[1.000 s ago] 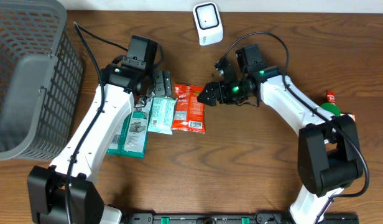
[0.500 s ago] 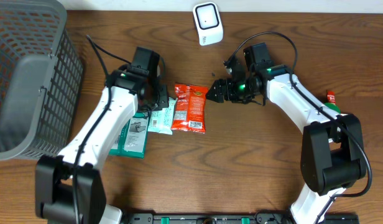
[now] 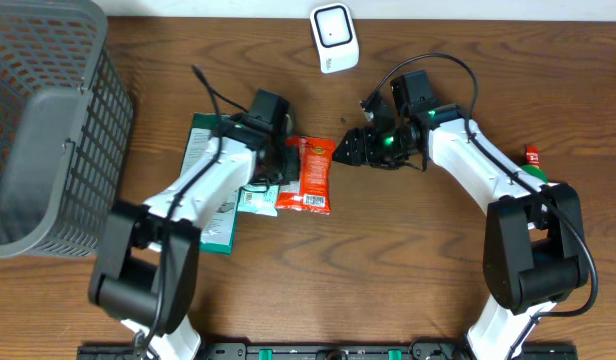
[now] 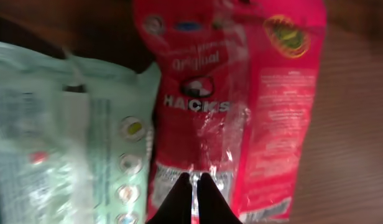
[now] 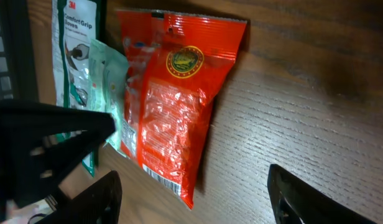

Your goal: Scan the item barcode

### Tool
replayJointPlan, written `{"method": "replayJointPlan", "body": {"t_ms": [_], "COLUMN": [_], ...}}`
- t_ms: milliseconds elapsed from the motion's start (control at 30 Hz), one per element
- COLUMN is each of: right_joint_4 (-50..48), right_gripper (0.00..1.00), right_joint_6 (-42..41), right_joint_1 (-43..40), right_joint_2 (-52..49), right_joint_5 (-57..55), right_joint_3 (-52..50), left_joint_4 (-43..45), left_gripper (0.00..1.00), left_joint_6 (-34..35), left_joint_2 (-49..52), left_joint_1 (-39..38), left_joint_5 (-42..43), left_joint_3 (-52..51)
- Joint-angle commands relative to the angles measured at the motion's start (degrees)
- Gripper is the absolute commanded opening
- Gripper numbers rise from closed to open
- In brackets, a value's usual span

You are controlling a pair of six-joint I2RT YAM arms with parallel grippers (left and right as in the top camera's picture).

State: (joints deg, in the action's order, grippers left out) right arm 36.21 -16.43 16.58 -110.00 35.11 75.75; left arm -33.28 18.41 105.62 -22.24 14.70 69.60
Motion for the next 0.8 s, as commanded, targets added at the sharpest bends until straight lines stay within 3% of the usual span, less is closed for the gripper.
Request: {"method": "replayJointPlan", "body": {"t_ms": [0,300,767], "right_joint_4": [-1.18,-8.52,-9.68], "right_gripper": [0.7,0.7,0.63], "right_joint_6": [-0.92,-4.98,-6.23], "right_joint_1": [0.35,0.79,1.86], "right_joint_2": [0.11,-0.39,-5.16], "right_joint_5": [0.28,1.29,4.35], "right_joint_3": [-1.9,-6.14,-6.25], "left_joint_4": [0.39,0.46,1.88], "left_gripper": [0.07,0.08,0.08], "left_joint_6": [0.35,0.37,3.34], "left_joint_2": [2.08,2.25,4.5], "left_joint_1": [0.02,-0.09,-1.95], "left_joint_5": [-2.49,-4.87,-4.87], "left_joint_3": [-0.28,-0.63,-2.12]}}
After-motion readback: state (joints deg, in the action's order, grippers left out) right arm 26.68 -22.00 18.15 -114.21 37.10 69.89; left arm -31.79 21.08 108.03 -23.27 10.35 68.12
